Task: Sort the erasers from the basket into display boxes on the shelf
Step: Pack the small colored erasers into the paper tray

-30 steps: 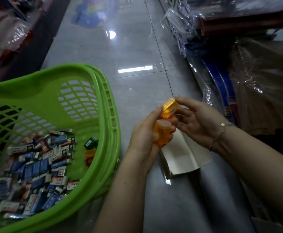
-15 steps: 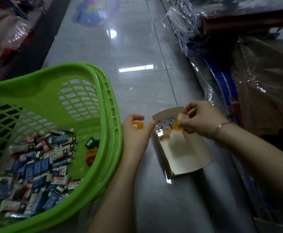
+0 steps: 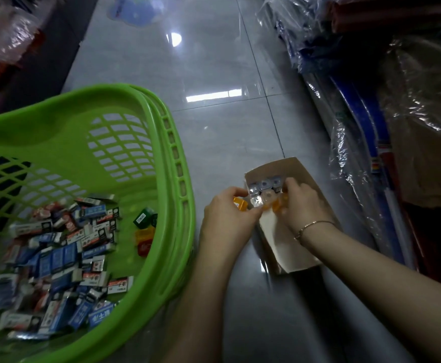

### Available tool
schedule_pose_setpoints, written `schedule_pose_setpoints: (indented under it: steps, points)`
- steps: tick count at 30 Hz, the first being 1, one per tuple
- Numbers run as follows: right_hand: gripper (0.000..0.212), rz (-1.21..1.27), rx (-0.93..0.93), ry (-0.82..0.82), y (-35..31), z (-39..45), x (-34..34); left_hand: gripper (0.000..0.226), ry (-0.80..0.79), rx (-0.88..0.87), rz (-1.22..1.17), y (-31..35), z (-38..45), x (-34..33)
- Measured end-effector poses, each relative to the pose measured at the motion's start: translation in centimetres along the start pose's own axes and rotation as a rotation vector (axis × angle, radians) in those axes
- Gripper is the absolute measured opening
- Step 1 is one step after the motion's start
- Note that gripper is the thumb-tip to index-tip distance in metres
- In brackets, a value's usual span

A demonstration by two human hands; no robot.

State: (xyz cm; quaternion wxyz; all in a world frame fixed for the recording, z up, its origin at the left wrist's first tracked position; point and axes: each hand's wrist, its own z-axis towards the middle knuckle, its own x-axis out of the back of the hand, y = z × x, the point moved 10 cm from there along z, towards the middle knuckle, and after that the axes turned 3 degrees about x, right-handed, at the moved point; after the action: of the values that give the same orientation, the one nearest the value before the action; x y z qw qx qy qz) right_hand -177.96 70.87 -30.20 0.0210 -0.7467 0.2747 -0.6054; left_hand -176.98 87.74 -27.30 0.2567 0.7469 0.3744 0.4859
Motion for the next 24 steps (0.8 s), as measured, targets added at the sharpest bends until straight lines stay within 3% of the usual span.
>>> schedule_pose_setpoints:
  steps: [8, 18, 21, 24]
  points:
    - [0.026, 0.087, 0.008, 0.125, -0.2, 0.5, 0.5, 0.024, -0.023, -0.032, -0.035, 0.0, 0.3, -0.2]
    - [0.022, 0.114, 0.017, 0.033, -0.1, 0.8, 0.1, 0.023, -0.007, -0.043, -0.107, 0.1, 0.2, 0.1]
    - [0.02, 0.089, 0.006, -0.042, -0.4, 0.4, 0.4, 0.016, 0.069, -0.014, -0.333, 0.3, -0.1, 1.2]
    - [0.012, 0.117, 0.07, 0.038, -2.1, -0.3, 3.4, 0.015, -0.08, 0.134, -0.899, 0.6, -0.7, -0.2]
